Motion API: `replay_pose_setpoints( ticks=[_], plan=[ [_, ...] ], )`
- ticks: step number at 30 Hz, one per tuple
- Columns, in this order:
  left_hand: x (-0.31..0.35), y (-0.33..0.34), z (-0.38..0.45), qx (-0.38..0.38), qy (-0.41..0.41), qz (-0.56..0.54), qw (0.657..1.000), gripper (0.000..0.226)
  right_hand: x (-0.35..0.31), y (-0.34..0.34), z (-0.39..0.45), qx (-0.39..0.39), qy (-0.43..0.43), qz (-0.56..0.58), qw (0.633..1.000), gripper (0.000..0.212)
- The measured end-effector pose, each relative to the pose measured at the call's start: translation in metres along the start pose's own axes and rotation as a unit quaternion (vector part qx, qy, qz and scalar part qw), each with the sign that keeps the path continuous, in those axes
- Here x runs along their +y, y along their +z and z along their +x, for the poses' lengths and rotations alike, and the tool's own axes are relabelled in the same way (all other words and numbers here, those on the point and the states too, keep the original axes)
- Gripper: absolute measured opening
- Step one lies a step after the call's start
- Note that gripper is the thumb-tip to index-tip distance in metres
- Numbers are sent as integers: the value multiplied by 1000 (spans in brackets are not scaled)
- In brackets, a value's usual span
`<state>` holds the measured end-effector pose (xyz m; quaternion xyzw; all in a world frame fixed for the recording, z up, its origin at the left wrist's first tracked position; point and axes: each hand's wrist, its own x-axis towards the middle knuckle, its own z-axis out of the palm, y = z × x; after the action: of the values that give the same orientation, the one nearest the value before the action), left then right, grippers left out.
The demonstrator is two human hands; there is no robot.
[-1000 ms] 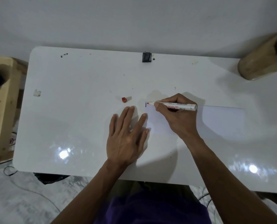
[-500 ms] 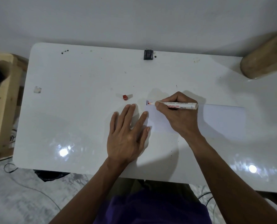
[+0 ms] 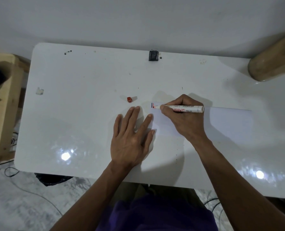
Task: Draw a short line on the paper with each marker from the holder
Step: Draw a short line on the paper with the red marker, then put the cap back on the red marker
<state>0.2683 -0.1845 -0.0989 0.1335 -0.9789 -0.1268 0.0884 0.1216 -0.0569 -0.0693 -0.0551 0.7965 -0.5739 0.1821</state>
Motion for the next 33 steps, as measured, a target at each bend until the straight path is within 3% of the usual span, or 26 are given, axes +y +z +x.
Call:
replay_pose_setpoints(
  ticks=[6,11,15,20,24,29,31,33],
  plan=[
    [0,0,-1,-6,2,-2,1000,47,-5,-2,0,-15,5,13,1000,16],
    [0,-8,1,-29,-2,-25,999,50,-25,-14,3,-33,87,198,976,22],
    [0,-25,9,-29,-81,-121,989,53,-45,-24,-1,-32,86,261,961,25],
    [-14,-49,46,-2,-161,-136,978,48,-60,-32,-17,-26,67,261,963,26],
    [-27,-53,71,-62,-130,-95,985,40,-64,-33,-31,13,83,266,960,25],
    [-36,-49,74,-68,-102,-95,988,10,-67,-32,-45,46,99,238,965,18],
    [-35,-50,73,-66,-123,-134,981,10,-71,-30,-49,60,104,230,966,15],
    [-28,-60,70,-50,-194,-244,949,10,-78,-28,-55,78,100,232,964,11]
  ],
)
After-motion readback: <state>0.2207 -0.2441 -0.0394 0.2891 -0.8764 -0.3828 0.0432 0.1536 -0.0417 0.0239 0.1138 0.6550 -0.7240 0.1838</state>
